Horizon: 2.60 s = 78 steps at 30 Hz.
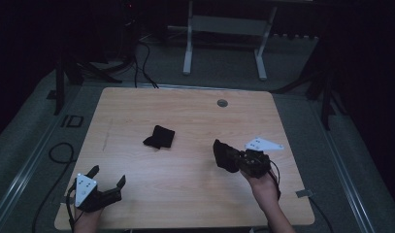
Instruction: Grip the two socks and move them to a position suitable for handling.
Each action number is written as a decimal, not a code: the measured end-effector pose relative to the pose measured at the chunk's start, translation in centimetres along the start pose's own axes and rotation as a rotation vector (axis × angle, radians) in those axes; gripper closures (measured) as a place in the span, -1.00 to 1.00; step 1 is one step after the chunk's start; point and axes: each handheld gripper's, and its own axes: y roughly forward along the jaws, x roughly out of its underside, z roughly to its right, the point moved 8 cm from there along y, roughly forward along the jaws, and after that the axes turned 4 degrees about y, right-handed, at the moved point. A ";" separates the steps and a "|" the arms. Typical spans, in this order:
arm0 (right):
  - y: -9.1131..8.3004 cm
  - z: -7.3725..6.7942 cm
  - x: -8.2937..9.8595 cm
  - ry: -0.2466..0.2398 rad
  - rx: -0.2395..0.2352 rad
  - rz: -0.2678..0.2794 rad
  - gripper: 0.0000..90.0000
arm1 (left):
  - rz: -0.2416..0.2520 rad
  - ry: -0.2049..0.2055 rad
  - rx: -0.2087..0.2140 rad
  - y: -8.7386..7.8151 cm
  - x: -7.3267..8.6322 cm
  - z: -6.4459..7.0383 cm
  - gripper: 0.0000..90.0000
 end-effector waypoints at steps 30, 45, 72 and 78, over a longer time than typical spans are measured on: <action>10.5 -9.2 5.6 0.035 -0.287 -0.272 0.27 | -0.070 0.011 0.167 0.9 0.2 3.4 -0.95; 9.4 -4.0 4.9 0.014 -0.150 -0.225 0.19 | -0.106 -0.028 0.273 1.3 -0.5 6.8 -0.90; 9.9 -4.2 6.8 -0.073 -0.140 -0.320 0.93 | -0.282 0.242 0.582 8.3 -2.5 20.9 1.00; 9.4 -3.7 7.0 -0.064 -0.132 -0.316 0.93 | -0.356 0.258 0.488 8.3 -1.1 18.7 1.00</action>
